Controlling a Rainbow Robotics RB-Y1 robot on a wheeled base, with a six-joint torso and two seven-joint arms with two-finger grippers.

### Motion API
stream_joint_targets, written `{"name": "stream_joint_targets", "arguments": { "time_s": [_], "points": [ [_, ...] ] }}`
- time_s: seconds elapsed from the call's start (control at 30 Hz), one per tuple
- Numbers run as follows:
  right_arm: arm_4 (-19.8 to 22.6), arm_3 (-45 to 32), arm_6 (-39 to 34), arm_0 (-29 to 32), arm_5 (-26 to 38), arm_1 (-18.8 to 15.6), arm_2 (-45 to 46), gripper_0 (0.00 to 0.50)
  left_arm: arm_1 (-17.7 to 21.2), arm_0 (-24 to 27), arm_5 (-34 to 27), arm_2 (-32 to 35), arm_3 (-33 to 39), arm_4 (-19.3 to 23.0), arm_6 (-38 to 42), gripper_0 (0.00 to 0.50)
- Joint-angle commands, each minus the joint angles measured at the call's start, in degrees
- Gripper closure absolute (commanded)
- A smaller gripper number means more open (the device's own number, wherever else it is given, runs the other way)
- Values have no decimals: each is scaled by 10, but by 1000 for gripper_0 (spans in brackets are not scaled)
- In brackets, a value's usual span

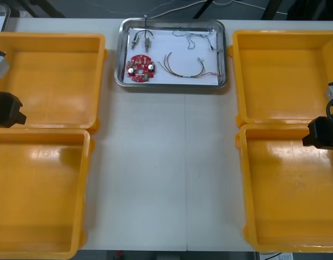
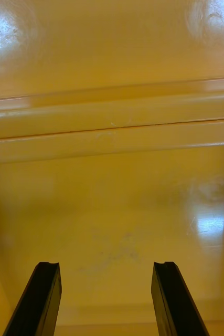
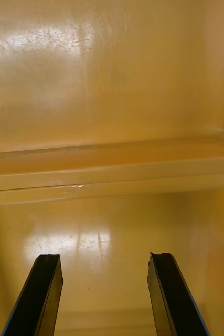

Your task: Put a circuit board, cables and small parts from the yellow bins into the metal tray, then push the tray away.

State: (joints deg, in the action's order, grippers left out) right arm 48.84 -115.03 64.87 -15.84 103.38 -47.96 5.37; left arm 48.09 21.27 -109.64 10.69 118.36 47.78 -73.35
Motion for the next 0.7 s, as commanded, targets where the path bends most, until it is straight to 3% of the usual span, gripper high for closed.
{"name": "stream_joint_targets", "arguments": {
  "time_s": [0.03,0.7],
  "points": [
    [-2,-4,16,7,-4,5,19,0,25,-6,-4,16,16,4,61,19],
    [-2,-4,16,7,-4,5,19,0,25,-6,-4,16,16,4,61,18]
  ]
}}
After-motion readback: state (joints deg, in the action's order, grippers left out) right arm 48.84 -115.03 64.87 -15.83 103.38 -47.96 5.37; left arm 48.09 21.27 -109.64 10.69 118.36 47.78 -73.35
